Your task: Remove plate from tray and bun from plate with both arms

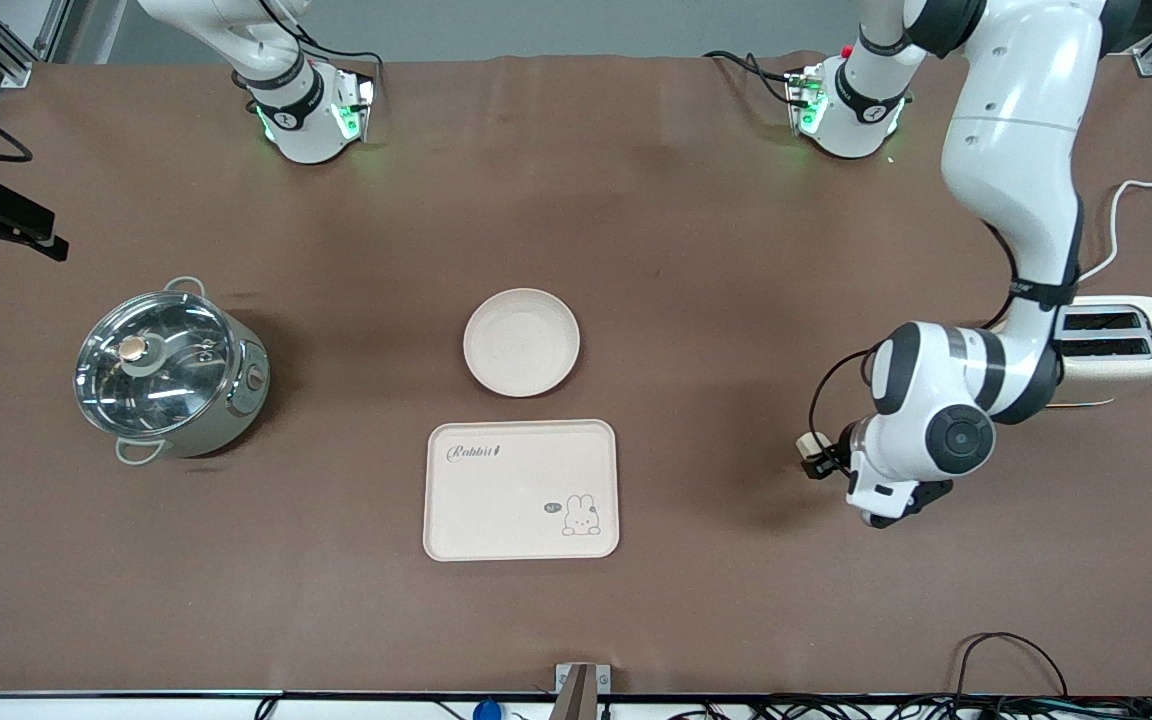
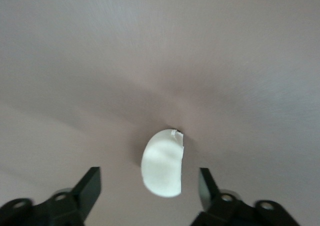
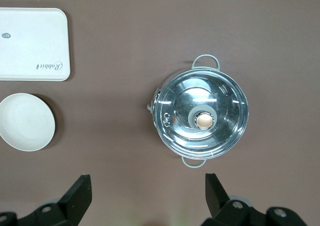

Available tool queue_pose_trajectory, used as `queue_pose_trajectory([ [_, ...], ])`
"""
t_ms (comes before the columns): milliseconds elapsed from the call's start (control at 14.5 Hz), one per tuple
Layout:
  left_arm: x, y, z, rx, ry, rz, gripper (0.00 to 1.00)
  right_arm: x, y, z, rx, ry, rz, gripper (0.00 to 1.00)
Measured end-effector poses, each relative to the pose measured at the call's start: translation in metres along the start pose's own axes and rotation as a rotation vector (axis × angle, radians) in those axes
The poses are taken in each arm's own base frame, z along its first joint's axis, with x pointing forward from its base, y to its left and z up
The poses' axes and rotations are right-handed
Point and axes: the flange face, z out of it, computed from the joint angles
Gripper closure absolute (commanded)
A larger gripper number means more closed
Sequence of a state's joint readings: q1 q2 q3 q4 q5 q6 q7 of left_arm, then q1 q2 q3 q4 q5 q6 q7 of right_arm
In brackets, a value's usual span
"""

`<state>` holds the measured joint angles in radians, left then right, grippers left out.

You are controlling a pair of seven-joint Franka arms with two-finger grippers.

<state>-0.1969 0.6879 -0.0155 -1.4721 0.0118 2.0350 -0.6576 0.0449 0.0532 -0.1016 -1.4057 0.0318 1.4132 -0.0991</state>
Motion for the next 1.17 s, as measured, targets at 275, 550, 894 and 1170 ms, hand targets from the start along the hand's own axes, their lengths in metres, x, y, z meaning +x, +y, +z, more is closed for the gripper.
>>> queue_pose_trajectory([
  [275,-0.004,-0.012,-0.117,0.025,0.173,0.055,0.00,0.003,0.001,-0.001,-0.002,0.022,0.001,0.00],
  [550,-0.023,-0.035,-0.215,-0.008,0.280,0.186,0.00,0.003,0.002,0.000,-0.002,0.022,0.002,0.00],
  [894,-0.045,-0.064,-0.269,0.011,0.281,0.247,0.00,0.003,0.001,0.006,0.000,0.007,0.002,0.00],
  [1170,-0.071,-0.102,-0.322,0.037,0.272,0.348,0.00,0.004,-0.002,0.011,0.001,-0.003,-0.003,0.00],
])
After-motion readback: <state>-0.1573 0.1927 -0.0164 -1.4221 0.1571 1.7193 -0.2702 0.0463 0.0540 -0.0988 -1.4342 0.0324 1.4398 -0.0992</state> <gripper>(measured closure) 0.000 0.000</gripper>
